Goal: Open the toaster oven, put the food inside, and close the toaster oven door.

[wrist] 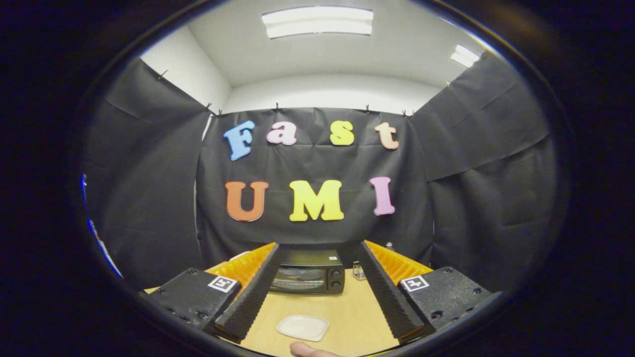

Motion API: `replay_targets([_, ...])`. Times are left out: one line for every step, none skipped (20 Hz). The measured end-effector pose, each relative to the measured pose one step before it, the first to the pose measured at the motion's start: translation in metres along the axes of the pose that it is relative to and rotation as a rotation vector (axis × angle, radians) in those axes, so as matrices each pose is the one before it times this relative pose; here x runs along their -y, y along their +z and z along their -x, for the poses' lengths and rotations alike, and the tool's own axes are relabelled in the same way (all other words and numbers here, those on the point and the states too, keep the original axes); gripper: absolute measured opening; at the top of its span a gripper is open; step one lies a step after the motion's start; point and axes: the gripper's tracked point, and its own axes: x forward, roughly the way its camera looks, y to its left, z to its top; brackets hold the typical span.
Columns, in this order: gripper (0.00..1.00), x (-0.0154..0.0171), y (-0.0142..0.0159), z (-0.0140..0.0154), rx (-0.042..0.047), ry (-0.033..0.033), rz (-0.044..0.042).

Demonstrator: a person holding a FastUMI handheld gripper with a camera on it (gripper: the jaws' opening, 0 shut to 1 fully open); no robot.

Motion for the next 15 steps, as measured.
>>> replay_targets([1.0, 0.00533, -0.00393, -0.00185, -0.01298, -0.00502, -0.01285])
replay_targets([1.0, 0.00482, -0.00486, -0.0026, -0.01587, -0.00374, -0.012])
replay_targets([1.0, 0.00347, -0.00509, -0.0046, -0.0155, -0.00039, -0.00419])
replay_targets([1.0, 0.00269, -0.00408, -0.00314, -0.01193, -0.00226, 0.00492])
replay_targets([1.0, 0.00173, -0.00432, -0.00291, -0.01163, -0.00296, 0.01087])
replay_targets([1.0, 0.00112, -0.00399, -0.00278, -0.00855, -0.00346, 0.0107])
replay_targets([1.0, -0.00101, -0.0028, -0.00188, -0.00662, 0.00141, 0.00626])
replay_targets([1.0, -0.00197, -0.00305, -0.0014, -0.00612, 0.00531, 0.0038])
replay_targets([1.0, -0.00222, -0.00353, 0.0002, -0.00844, 0.00738, 0.00083])
replay_targets([1.0, -0.00169, -0.00308, 0.00019, -0.00583, 0.00356, 0.00284])
replay_targets([1.0, -0.00173, -0.00232, -0.00044, -0.00739, 0.00494, 0.01146])
replay_targets([1.0, -0.00279, -0.00391, -0.00244, -0.00756, 0.00741, 0.01534])
replay_targets([1.0, -0.00167, -0.00342, -0.00062, -0.00799, 0.00465, 0.01246])
replay_targets([1.0, -0.00098, -0.00329, -0.00127, -0.00567, 0.00228, 0.00728])
replay_targets([1.0, -0.00076, -0.00347, -0.00125, -0.00682, 0.00318, 0.00658])
